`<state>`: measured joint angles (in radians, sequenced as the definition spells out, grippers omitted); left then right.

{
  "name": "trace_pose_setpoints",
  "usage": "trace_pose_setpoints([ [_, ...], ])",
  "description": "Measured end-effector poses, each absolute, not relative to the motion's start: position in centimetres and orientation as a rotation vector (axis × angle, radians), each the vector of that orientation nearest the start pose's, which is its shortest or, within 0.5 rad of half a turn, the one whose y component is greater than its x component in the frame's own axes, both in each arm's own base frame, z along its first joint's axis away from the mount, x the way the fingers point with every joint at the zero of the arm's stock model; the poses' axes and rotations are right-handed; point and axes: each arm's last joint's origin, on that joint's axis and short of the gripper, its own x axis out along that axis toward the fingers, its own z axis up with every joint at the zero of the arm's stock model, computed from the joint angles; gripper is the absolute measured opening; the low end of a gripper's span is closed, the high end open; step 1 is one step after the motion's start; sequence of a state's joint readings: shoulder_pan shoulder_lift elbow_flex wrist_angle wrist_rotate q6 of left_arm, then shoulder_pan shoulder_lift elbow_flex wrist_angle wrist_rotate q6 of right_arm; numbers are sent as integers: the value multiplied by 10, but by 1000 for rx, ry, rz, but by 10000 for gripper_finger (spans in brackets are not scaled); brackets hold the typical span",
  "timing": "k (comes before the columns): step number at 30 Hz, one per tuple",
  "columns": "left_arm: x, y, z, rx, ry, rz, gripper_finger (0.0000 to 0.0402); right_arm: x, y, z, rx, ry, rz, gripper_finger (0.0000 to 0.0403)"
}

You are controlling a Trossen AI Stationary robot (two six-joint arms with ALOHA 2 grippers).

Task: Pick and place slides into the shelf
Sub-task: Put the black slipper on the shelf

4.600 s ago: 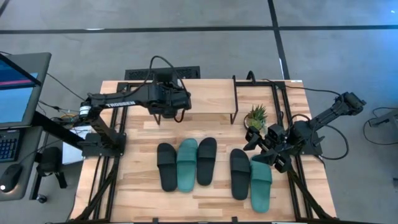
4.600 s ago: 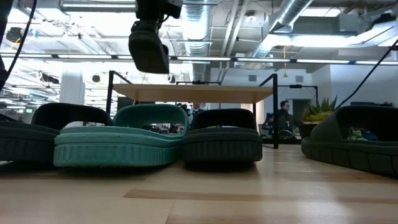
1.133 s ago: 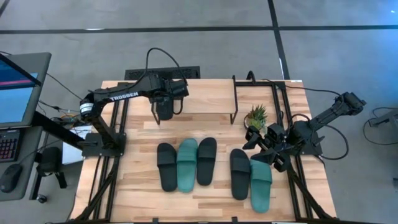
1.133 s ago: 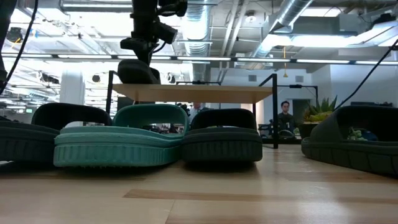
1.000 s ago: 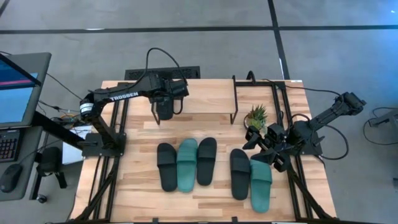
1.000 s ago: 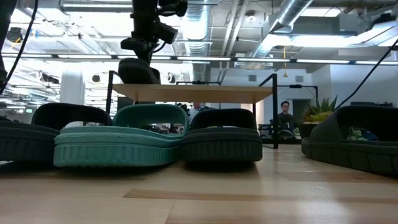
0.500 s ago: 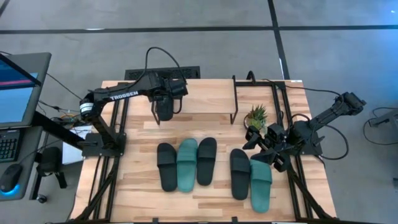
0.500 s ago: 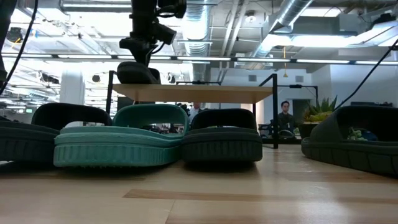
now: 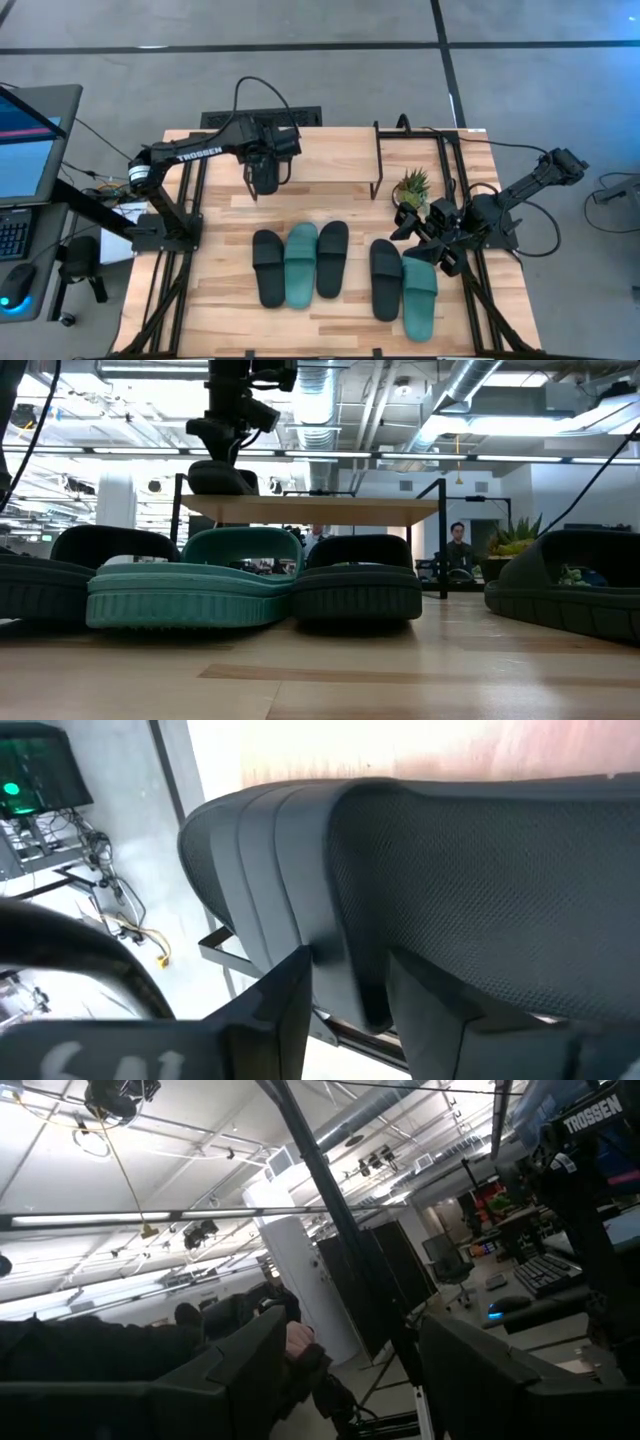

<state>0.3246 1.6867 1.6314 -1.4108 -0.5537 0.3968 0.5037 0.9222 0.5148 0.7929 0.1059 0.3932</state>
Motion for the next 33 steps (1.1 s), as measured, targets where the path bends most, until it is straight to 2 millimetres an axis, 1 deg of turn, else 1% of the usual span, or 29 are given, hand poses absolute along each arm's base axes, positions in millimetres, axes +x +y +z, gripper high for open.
trace_pose_setpoints([
  [7,288,107,320,477,1629,397,116,176,93,308,499,-285,462,214],
  [15,288,104,319,434,1623,368,116,176,93,308,502,-281,462,214],
  [23,287,95,324,427,1592,362,116,176,94,307,505,-272,462,214],
  [28,282,90,331,419,1574,379,116,176,94,307,505,-271,461,214],
  [33,273,81,344,417,1516,401,116,176,94,306,508,-260,460,214],
])
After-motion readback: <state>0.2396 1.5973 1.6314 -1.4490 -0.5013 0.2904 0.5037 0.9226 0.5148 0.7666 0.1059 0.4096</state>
